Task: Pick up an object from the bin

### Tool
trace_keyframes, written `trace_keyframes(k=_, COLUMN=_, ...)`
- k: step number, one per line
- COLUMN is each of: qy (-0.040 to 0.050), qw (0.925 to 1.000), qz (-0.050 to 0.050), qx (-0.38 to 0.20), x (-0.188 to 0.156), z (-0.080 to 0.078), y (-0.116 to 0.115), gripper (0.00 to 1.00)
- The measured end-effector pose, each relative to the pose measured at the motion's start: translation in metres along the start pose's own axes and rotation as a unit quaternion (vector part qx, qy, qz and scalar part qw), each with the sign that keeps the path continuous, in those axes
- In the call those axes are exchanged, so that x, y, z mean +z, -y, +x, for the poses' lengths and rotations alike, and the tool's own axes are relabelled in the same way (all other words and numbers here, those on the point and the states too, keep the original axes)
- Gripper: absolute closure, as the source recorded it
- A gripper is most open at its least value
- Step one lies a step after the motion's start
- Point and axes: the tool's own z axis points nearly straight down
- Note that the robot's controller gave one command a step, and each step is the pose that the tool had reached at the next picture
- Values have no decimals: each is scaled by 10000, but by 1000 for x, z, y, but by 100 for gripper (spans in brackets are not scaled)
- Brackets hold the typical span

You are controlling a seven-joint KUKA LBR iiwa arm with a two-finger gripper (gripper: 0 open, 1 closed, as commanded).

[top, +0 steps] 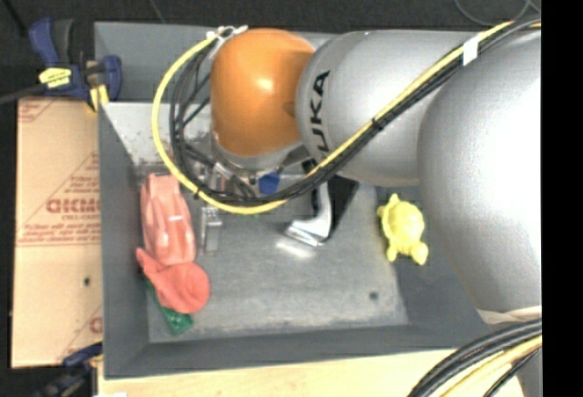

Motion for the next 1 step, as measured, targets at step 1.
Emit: trace_keyframes(k=1, qy=34, qw=10000, qz=-7, qx=21, x=-5, z=-1, y=1, gripper=0)
